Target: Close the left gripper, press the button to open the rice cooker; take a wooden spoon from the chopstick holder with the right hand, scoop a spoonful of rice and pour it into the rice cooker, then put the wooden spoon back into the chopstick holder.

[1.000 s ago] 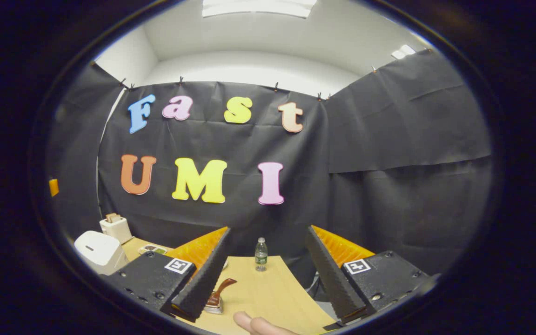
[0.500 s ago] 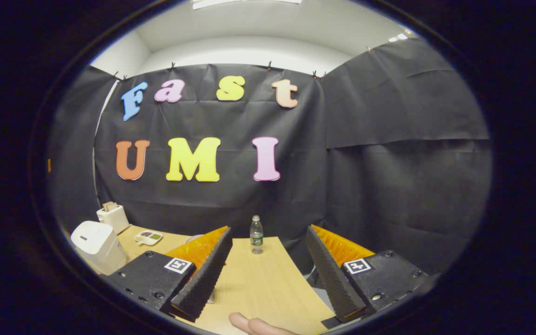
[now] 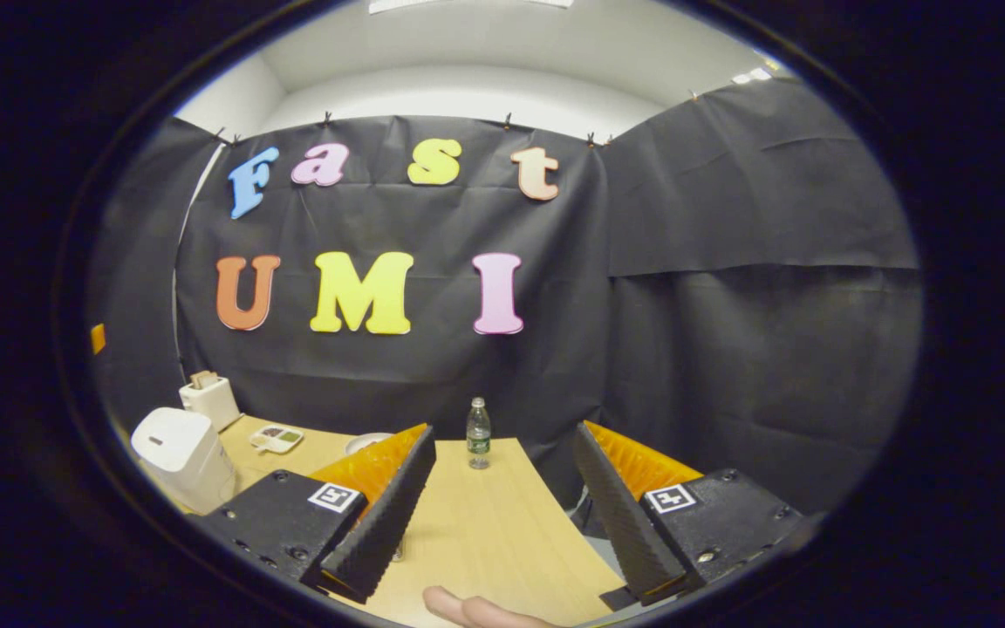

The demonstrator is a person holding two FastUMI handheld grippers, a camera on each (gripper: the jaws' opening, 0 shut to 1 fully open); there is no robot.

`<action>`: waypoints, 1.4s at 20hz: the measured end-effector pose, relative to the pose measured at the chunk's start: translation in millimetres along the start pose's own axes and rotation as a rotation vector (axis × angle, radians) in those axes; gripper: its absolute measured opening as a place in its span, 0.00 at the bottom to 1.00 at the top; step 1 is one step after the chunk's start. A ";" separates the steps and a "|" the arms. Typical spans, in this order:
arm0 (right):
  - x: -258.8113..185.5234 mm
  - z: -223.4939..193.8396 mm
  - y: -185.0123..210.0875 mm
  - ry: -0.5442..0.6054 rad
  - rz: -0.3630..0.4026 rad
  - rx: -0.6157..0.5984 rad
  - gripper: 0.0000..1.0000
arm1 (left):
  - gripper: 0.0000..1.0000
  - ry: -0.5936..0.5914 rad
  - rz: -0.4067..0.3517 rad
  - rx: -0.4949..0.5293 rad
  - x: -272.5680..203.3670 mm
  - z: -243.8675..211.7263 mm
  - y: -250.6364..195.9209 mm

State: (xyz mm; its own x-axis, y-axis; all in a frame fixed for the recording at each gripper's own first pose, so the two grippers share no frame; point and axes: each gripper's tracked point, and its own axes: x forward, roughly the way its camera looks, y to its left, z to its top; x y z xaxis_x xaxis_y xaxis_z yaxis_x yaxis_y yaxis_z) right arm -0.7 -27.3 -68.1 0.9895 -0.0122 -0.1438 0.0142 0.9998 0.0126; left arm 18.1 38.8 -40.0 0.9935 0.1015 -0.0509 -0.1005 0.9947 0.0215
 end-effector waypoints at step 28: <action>-1.6 -63.1 80.9 0.059 0.126 -0.032 1.00 | 0.00 0.351 -0.071 0.097 67.9 -143.1 48.8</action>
State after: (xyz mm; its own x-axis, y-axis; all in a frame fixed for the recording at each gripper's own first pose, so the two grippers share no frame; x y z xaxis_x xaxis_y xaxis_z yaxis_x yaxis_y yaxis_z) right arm -10.2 54.5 -129.3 0.9731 0.1135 -0.2006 -0.1153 0.9933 0.0026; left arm 73.1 96.5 -185.3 0.9177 0.0479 -0.3944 -0.0094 0.9950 0.0991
